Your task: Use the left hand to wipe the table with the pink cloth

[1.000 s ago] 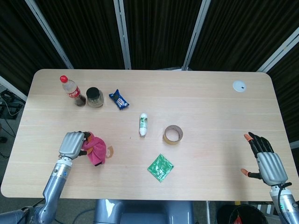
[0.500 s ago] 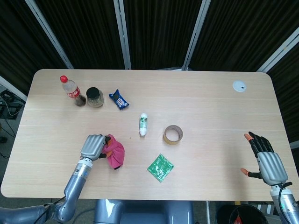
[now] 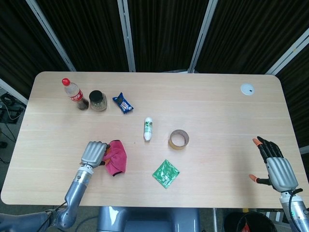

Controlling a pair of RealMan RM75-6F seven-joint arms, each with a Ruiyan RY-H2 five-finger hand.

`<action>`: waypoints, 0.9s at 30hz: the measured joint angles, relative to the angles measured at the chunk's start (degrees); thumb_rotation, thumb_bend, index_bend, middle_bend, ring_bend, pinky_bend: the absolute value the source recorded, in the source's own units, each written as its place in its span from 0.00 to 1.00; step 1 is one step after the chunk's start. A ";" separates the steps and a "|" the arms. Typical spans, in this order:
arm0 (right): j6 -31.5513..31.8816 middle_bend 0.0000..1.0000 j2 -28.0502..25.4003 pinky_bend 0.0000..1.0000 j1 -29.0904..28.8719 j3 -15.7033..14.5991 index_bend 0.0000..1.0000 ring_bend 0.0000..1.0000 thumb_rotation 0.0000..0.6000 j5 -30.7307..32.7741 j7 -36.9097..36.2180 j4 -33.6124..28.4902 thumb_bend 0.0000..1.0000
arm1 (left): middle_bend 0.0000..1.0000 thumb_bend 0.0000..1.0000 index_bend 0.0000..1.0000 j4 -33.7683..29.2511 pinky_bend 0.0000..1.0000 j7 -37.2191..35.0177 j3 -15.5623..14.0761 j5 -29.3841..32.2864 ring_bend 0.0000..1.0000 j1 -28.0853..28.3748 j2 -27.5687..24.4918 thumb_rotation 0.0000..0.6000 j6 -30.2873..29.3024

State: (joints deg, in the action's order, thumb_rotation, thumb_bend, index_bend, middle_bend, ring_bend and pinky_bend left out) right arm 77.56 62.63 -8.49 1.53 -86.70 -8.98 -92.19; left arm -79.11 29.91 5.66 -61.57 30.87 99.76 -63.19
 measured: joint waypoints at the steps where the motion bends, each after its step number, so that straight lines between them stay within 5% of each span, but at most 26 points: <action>1: -0.01 0.00 -0.03 0.00 -0.02 0.02 0.00 0.00 1.00 0.01 0.05 -0.05 0.02 | 0.59 0.61 0.84 0.32 0.53 -0.38 -0.03 -0.04 0.49 -0.24 -0.73 1.00 -0.06; 16: 0.13 0.00 0.05 0.00 0.12 -0.08 0.00 0.00 1.00 0.10 1.07 -0.44 0.02 | 0.59 0.61 0.84 6.60 0.53 -9.51 2.34 3.15 0.49 -4.41 -10.71 1.00 0.24; 27: 0.09 0.00 0.09 0.00 0.13 -0.09 0.00 0.00 1.00 0.19 1.53 -0.63 0.02 | 0.59 0.61 0.84 9.44 0.53 -13.52 4.19 5.68 0.49 -6.15 -12.70 1.00 1.77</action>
State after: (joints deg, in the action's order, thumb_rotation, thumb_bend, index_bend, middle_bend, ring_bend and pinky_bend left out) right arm 77.65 62.72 -8.36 1.45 -86.50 -7.45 -92.81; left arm -69.67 16.39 9.85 -55.89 24.72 87.06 -61.42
